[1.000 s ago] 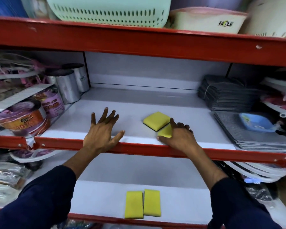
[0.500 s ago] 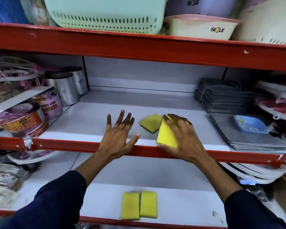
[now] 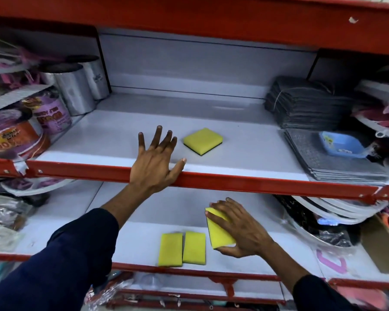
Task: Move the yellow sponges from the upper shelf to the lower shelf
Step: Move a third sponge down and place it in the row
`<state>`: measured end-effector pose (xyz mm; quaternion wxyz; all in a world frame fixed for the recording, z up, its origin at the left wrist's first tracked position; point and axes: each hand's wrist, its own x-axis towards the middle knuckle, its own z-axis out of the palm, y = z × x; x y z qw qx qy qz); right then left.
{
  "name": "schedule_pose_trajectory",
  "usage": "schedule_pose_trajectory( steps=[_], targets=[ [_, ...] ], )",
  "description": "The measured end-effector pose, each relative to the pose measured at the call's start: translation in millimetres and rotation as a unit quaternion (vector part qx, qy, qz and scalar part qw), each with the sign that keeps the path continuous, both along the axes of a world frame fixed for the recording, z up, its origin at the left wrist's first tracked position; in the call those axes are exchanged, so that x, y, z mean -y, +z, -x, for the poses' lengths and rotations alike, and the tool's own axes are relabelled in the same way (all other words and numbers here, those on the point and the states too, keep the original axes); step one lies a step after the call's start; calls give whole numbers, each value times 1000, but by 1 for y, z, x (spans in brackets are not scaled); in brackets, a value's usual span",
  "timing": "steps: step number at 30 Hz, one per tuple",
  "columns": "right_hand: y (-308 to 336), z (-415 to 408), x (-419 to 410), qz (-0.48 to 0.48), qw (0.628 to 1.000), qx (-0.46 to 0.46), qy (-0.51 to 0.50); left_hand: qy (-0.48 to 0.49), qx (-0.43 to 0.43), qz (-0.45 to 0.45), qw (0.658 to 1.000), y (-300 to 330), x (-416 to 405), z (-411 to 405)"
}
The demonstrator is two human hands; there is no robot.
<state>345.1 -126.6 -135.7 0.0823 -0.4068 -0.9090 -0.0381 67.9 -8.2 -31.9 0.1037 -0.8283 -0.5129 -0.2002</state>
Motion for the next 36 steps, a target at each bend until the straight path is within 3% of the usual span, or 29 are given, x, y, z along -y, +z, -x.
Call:
schedule_pose_trajectory(
  steps=[5,9,20,24,29,32,36],
  targets=[
    [-73,-6,4,122,986,5,-109,1,2,-2,1000,-1,1,0],
    [-117,-8,4,156,973,21,-170,4,4,0,1000,-1,0,0],
    [-128,3,4,193,967,12,-164,13,-3,3,1000,-1,-1,0],
    [-102,4,5,104,988,-35,-110,11,-8,4,1000,-1,0,0],
    [-37,17,0,-131,981,-142,-28,11,-12,0,1000,-2,1,0],
    [12,27,-9,-242,952,-184,-42,8,-13,-1,1000,-3,2,-1],
    [77,42,-29,-247,939,-198,-132,7,-6,-9,1000,-4,2,0]
  ],
)
